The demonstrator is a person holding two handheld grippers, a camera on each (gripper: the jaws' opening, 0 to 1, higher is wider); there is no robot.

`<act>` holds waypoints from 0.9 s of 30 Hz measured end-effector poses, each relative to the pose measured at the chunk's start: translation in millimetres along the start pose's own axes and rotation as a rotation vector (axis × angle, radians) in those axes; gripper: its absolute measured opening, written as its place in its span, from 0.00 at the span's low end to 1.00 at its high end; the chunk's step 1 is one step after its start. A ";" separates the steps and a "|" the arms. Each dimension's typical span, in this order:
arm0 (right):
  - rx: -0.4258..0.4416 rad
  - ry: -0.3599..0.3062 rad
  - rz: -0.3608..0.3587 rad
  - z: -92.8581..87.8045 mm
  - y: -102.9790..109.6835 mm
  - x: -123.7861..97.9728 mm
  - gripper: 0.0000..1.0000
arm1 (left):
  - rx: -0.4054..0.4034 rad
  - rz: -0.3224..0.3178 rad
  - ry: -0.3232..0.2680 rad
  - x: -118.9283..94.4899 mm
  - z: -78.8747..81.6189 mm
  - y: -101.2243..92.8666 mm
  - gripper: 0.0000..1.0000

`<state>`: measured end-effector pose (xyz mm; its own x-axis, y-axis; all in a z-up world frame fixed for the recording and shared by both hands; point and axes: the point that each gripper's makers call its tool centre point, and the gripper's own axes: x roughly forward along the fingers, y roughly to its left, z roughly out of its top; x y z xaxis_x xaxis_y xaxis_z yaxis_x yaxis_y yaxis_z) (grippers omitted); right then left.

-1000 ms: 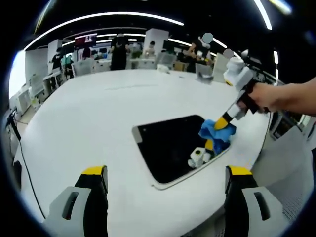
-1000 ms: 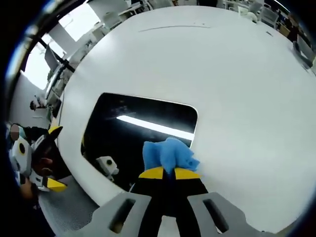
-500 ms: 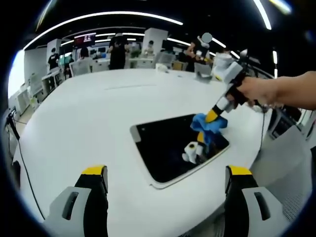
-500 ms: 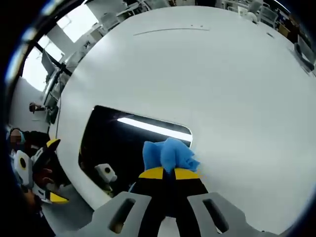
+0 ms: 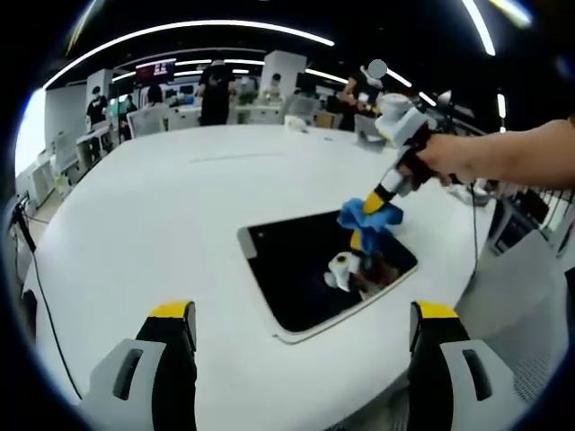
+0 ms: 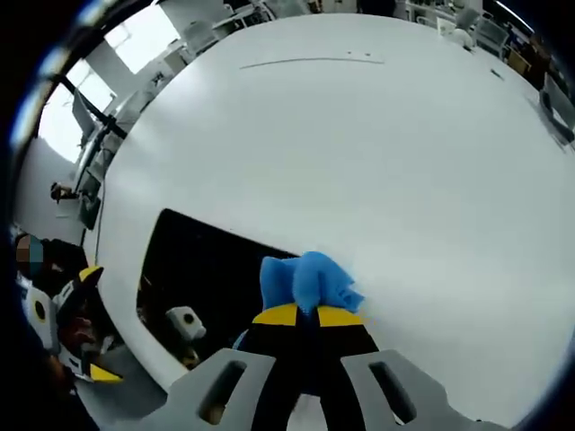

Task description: Wipe the mirror surface with the cleaning cloth until all visible marks leave the cleaned area.

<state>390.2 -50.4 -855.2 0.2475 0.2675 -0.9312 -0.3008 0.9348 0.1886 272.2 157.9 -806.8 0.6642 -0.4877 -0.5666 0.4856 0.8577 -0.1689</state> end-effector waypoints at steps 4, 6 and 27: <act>-0.004 0.003 -0.003 4.0 0.4 -1.4 0.00 | 0.003 0.000 -0.001 -0.2 0.3 0.0 0.99; -0.006 0.006 -0.006 5.3 0.8 -2.6 0.00 | 0.006 0.001 0.000 0.3 0.0 0.5 0.99; -0.017 -0.004 -0.027 27.7 -10.6 6.9 0.00 | 0.021 0.009 -0.004 0.2 1.1 2.4 0.99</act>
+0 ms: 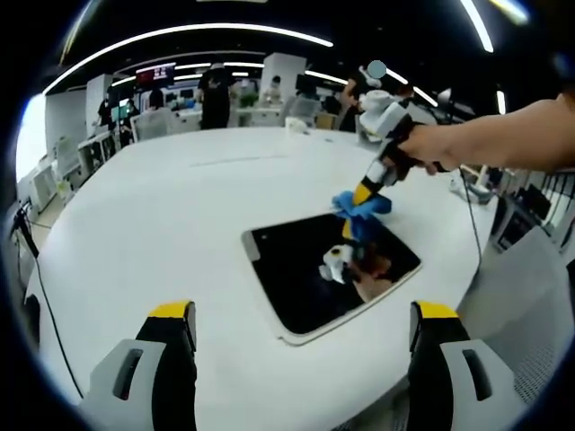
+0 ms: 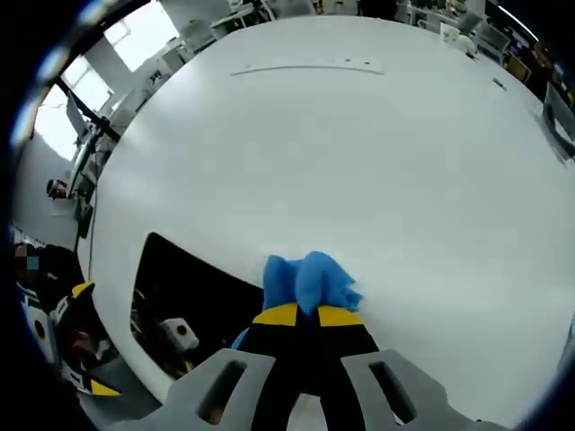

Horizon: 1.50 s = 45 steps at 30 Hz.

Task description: Wipe the mirror surface with the cleaning cloth until all visible marks leave the cleaned area.

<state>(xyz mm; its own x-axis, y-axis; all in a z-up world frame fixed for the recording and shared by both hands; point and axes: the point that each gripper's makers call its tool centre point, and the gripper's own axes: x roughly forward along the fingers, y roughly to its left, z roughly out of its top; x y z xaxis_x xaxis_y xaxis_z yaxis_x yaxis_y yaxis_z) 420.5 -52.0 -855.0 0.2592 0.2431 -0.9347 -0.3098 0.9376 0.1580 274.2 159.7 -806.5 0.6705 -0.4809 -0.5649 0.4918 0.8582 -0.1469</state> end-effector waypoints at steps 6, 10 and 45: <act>-0.008 -0.011 0.000 -2.7 2.0 -10.0 0.00 | 0.000 -0.003 0.000 0.0 0.3 -1.3 0.99; -0.008 -0.017 0.001 -3.9 0.7 -18.1 0.00 | 0.004 -0.005 0.000 0.3 0.4 -1.5 0.99; 0.055 -0.059 -0.040 -25.1 -53.2 -59.0 0.00 | 0.012 -0.008 -0.004 -1.1 2.0 -1.9 0.99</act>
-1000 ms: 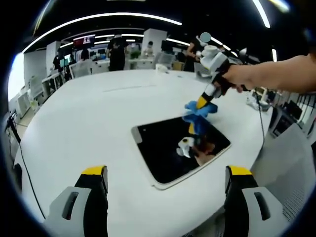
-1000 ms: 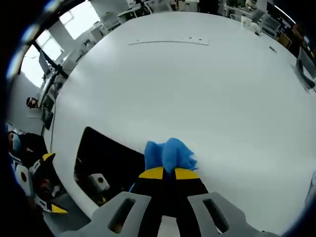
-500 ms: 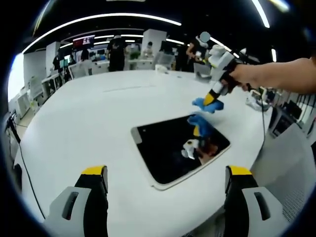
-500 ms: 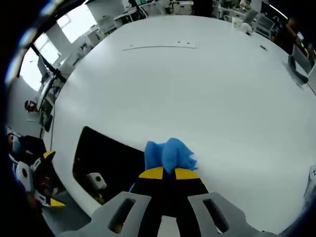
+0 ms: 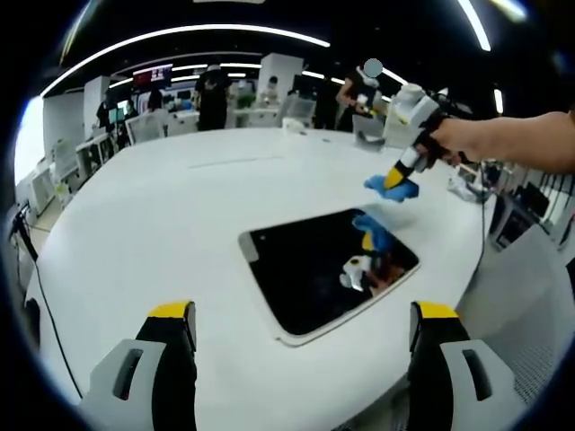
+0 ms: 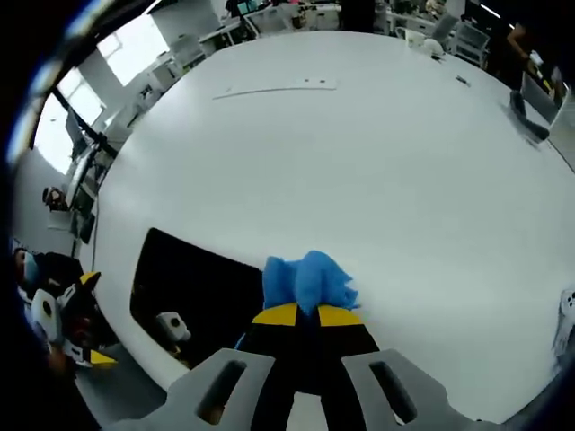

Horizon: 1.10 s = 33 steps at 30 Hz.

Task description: Wipe the mirror surface with the cleaning cloth until all visible marks leave the cleaned area.

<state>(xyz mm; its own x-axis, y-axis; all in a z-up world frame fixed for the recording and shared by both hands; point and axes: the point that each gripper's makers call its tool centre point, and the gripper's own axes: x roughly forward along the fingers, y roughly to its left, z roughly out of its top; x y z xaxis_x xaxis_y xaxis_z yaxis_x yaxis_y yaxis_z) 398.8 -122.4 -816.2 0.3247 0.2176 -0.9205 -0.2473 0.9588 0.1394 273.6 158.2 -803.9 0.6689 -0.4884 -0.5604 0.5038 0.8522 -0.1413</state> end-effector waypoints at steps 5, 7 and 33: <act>0.018 -0.007 -0.004 -3.0 -9.8 -5.3 0.00 | 0.000 0.001 0.002 0.1 -0.5 0.2 0.99; 0.017 -0.008 -0.009 -4.2 -13.3 -6.9 0.00 | 0.000 0.003 0.003 0.1 -0.8 0.7 0.99; 0.037 0.025 -0.018 -34.1 -18.0 17.0 0.01 | -0.016 0.028 0.003 0.0 -1.9 5.4 0.99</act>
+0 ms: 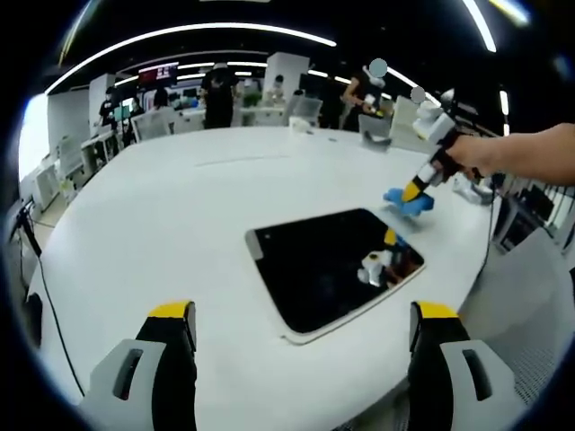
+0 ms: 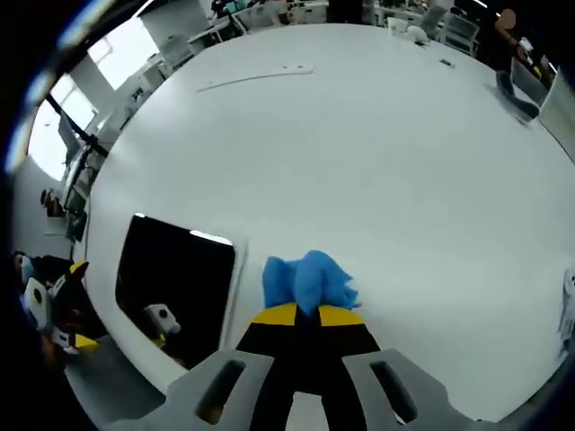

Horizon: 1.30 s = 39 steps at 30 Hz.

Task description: Wipe the mirror surface with the cleaning cloth until all visible marks leave the cleaned area.

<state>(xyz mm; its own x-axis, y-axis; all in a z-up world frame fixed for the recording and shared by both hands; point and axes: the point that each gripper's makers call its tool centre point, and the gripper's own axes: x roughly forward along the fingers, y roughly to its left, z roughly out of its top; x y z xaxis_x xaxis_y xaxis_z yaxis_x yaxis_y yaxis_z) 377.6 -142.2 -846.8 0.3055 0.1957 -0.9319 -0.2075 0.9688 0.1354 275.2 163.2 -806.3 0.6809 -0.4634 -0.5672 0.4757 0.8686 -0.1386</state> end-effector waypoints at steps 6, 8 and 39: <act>-0.005 0.012 -0.008 -6.6 1.1 11.6 0.01 | -0.002 0.003 0.002 -0.1 -0.5 0.4 0.99; -0.018 0.016 -0.010 -9.4 3.1 14.9 0.01 | 0.000 0.002 0.004 -0.1 -0.7 0.1 0.99; -0.134 -0.128 0.141 -5.6 43.2 -4.6 0.48 | 0.019 -0.012 -0.010 -0.8 2.5 -3.8 0.99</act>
<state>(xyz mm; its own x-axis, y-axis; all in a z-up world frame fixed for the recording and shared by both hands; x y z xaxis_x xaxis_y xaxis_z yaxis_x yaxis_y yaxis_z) 362.0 -102.2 -838.5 0.3788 0.3534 -0.8554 -0.3756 0.9034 0.2069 274.2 159.8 -803.3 0.6803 -0.4754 -0.5578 0.4944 0.8595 -0.1296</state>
